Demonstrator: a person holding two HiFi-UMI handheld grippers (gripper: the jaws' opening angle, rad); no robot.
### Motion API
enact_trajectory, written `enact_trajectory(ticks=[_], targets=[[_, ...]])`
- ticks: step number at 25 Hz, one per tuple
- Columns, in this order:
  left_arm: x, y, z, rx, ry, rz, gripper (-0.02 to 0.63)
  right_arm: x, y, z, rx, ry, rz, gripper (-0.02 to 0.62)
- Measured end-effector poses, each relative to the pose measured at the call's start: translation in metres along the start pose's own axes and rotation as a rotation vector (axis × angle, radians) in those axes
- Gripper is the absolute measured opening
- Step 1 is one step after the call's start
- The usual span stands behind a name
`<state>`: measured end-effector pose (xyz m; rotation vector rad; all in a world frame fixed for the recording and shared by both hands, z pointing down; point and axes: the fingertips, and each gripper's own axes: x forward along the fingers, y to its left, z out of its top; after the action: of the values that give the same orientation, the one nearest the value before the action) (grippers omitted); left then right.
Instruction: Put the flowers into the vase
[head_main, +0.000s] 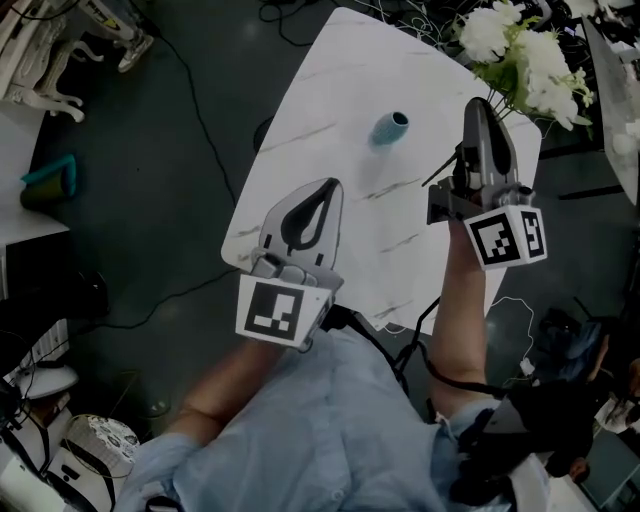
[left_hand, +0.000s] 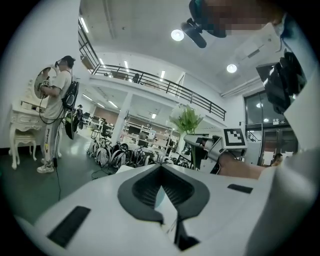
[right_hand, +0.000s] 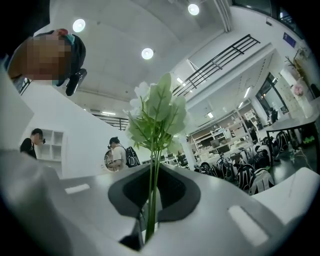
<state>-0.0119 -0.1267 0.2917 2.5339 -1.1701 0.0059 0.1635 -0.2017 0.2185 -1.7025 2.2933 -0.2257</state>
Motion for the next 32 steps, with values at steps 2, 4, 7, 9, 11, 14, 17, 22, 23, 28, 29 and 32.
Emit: enact_trajectory(ticks=[2, 4, 7, 9, 11, 14, 17, 22, 23, 28, 29, 32], targets=[[0.002, 0.009, 0.0, -0.011, 0.006, 0.006, 0.005, 0.012, 0.002, 0.0, -0.004, -0.011, 0.008, 0.005], [0.002, 0.014, -0.003, -0.022, 0.013, 0.012, 0.005, 0.02, 0.003, 0.0, -0.007, -0.025, 0.016, 0.005], [0.001, 0.017, -0.013, -0.037, 0.023, 0.022, 0.005, 0.025, 0.006, 0.002, -0.023, -0.052, 0.042, 0.005], [-0.001, 0.019, -0.019, -0.042, 0.024, 0.028, 0.005, 0.029, 0.009, 0.004, -0.04, -0.072, 0.063, 0.005], [-0.001, 0.02, -0.024, -0.048, 0.025, 0.032, 0.005, 0.031, 0.01, 0.005, -0.04, -0.088, 0.071, 0.005], [0.002, 0.023, -0.026, -0.059, 0.032, 0.041, 0.005, 0.042, 0.01, 0.009, -0.043, -0.102, 0.086, 0.005], [0.007, 0.026, -0.024, -0.068, 0.037, 0.048, 0.005, 0.054, 0.01, 0.013, -0.045, -0.112, 0.106, 0.005], [0.001, 0.027, -0.03, -0.071, 0.044, 0.058, 0.005, 0.058, 0.01, 0.011, -0.041, -0.133, 0.12, 0.005], [0.0, 0.027, -0.031, -0.074, 0.048, 0.061, 0.005, 0.059, 0.01, 0.011, -0.044, -0.137, 0.124, 0.005], [0.002, 0.04, -0.035, -0.082, 0.054, 0.08, 0.005, 0.072, 0.008, 0.007, -0.056, -0.16, 0.133, 0.005], [0.002, 0.042, -0.035, -0.083, 0.056, 0.083, 0.005, 0.074, 0.007, 0.006, -0.059, -0.162, 0.133, 0.005], [0.002, 0.048, -0.037, -0.084, 0.063, 0.089, 0.005, 0.078, 0.006, 0.004, -0.066, -0.168, 0.134, 0.005]])
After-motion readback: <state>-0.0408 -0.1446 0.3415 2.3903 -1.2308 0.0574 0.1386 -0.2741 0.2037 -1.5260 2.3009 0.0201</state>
